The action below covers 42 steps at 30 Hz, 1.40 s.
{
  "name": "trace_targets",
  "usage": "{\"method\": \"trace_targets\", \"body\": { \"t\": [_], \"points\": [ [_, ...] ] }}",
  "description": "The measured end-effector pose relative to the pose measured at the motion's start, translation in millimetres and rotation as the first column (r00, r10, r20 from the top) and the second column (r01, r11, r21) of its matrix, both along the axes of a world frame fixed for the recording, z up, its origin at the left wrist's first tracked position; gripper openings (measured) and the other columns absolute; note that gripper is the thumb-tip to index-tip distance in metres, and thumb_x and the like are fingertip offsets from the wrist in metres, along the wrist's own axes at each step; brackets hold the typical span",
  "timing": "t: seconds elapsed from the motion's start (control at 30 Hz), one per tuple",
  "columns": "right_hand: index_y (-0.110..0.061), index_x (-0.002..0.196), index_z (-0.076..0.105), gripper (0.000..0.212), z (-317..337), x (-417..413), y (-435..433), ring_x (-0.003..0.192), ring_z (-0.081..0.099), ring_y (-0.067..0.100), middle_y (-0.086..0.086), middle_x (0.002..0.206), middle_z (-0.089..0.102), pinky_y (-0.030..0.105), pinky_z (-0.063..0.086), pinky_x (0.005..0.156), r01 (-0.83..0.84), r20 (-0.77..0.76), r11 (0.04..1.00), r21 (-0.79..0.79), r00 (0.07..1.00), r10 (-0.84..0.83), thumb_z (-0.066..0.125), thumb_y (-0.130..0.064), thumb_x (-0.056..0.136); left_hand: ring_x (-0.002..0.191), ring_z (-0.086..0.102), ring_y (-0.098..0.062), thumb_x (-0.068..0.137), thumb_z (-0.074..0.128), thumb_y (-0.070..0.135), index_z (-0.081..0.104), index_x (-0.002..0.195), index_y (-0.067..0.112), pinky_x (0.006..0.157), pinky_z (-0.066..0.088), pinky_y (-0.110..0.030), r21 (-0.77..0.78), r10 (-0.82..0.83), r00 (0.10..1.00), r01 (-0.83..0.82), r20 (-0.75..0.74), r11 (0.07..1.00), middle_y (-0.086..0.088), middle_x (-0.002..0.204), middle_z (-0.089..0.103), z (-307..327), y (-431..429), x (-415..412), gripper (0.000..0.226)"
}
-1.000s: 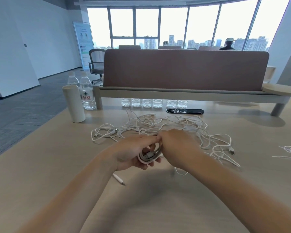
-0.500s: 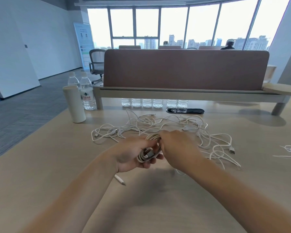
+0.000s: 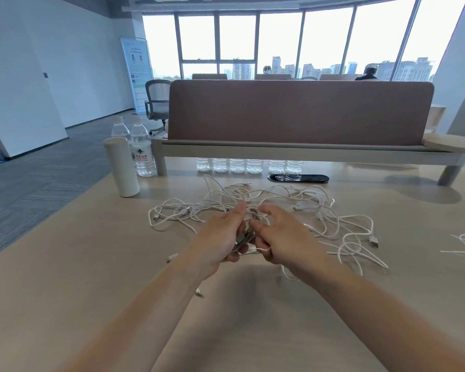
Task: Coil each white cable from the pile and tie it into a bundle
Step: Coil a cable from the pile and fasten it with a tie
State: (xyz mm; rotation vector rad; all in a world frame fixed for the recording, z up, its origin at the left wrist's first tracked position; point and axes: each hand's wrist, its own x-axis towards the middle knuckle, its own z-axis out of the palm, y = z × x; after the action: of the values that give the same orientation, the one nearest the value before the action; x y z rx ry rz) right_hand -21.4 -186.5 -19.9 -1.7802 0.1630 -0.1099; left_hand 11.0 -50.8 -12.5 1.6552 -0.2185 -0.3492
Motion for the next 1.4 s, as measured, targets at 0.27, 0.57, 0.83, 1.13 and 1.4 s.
{"method": "trace_targets", "body": {
  "t": [0.27,0.57,0.83,1.13,1.4],
  "points": [
    [-0.013,0.131,0.052,0.028,5.7,-8.5,-5.2,0.043,0.033,0.007,-0.004,0.051,0.047,0.016,0.026,0.042,-0.217,0.026,0.948,0.231,0.976,0.217,0.052,-0.018,0.104,0.059,0.055,-0.02,0.102,0.043,0.054,0.06,0.099,0.015,0.05,0.036,-0.024,0.031,-0.046,0.996,0.044,0.076,0.999,-0.012,0.075,0.059,-1.5,-2.0,-3.7,0.042],
    [-0.02,0.152,0.034,0.051,6.2,-9.3,-12.8,0.043,0.024,0.01,0.005,0.054,0.033,0.019,0.018,0.042,-0.269,0.006,0.875,0.403,0.957,0.291,0.049,-0.022,0.104,0.056,0.053,-0.02,0.105,0.042,0.049,0.063,0.11,0.028,0.047,0.034,-0.022,-0.033,-0.088,0.995,0.089,0.057,0.995,-0.007,0.07,0.061,-4.8,-1.2,-1.3,0.03],
    [-0.007,0.142,0.041,0.048,9.6,-9.9,-14.4,0.043,0.036,0.007,0.005,0.06,0.043,0.015,0.026,0.041,-0.288,-0.012,0.845,0.451,0.944,0.329,0.058,-0.014,0.097,0.052,0.052,-0.018,0.104,0.048,0.041,0.068,0.107,0.019,0.047,0.028,-0.021,-0.055,0.029,0.997,-0.025,0.072,0.998,-0.006,0.066,0.063,-2.0,-1.2,2.5,0.03],
    [-0.006,0.092,0.057,0.007,14.2,-15.1,-16.2,0.046,0.053,0.014,0.008,0.062,0.063,0.021,0.043,0.046,-0.16,-0.162,0.973,0.169,0.969,0.187,0.063,-0.009,0.096,0.055,0.051,-0.018,0.106,0.045,0.04,0.066,0.11,0.019,0.044,0.032,-0.021,-0.038,0.061,0.992,-0.057,0.112,0.998,-0.007,0.07,0.071,2.3,7.9,6.6,0.03],
    [-0.011,0.078,0.056,0.02,14.7,-13.0,-1.1,0.041,0.046,0.013,0.007,0.057,0.061,0.024,0.035,0.047,-0.116,-0.106,0.984,0.134,0.986,0.131,0.064,-0.013,0.096,0.06,0.057,-0.019,0.102,0.047,0.052,0.06,0.092,0.023,0.052,0.038,-0.023,0.041,-0.007,0.999,0.005,0.053,0.999,-0.003,0.066,0.062,-8.1,4.5,3.5,0.033]
  ]
}}
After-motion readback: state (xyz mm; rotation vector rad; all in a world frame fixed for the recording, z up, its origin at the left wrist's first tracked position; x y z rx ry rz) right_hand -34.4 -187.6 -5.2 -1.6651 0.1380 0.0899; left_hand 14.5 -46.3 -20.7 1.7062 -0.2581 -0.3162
